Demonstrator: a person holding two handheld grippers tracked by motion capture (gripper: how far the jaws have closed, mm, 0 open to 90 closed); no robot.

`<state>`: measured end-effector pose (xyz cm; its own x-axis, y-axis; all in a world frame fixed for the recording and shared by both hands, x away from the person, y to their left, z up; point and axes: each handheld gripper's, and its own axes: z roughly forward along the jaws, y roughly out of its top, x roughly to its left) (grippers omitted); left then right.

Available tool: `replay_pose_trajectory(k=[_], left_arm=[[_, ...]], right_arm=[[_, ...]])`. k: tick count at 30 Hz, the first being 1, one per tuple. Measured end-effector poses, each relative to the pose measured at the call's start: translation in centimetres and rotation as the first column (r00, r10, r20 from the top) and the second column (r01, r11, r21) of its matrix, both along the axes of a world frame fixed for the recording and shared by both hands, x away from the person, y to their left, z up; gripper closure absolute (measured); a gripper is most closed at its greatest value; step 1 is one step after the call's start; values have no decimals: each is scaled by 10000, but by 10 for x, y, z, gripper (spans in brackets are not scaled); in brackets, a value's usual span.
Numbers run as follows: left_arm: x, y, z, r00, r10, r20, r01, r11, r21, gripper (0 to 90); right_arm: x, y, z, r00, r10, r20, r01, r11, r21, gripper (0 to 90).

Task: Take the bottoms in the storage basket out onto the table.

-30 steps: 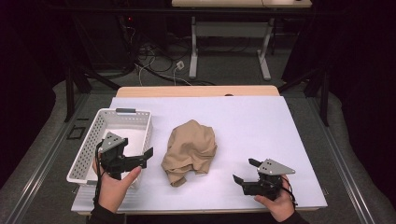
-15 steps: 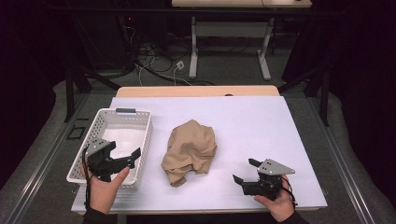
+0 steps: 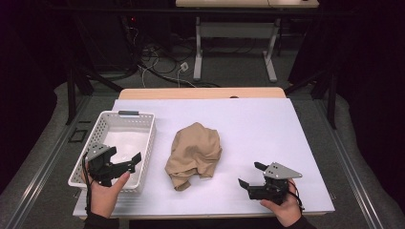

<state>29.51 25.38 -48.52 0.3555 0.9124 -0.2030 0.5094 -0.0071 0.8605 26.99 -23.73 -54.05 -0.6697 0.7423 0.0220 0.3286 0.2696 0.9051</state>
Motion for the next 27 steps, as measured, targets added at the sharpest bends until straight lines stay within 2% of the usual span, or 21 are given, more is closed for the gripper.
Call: replay_pose_trajectory(k=[12, 27], left_arm=[[0, 8, -5, 9995, 271, -137, -272, 9996, -108, 8], [-1, 8, -5, 9994, 337, -100, -338, 9994, -95, 9]], right_arm=[[0, 0, 0, 10000, -15, -22, 15, 10000, 2, 141], [0, 0, 0, 10000, 3, -19, -3, 10000, 0, 141]])
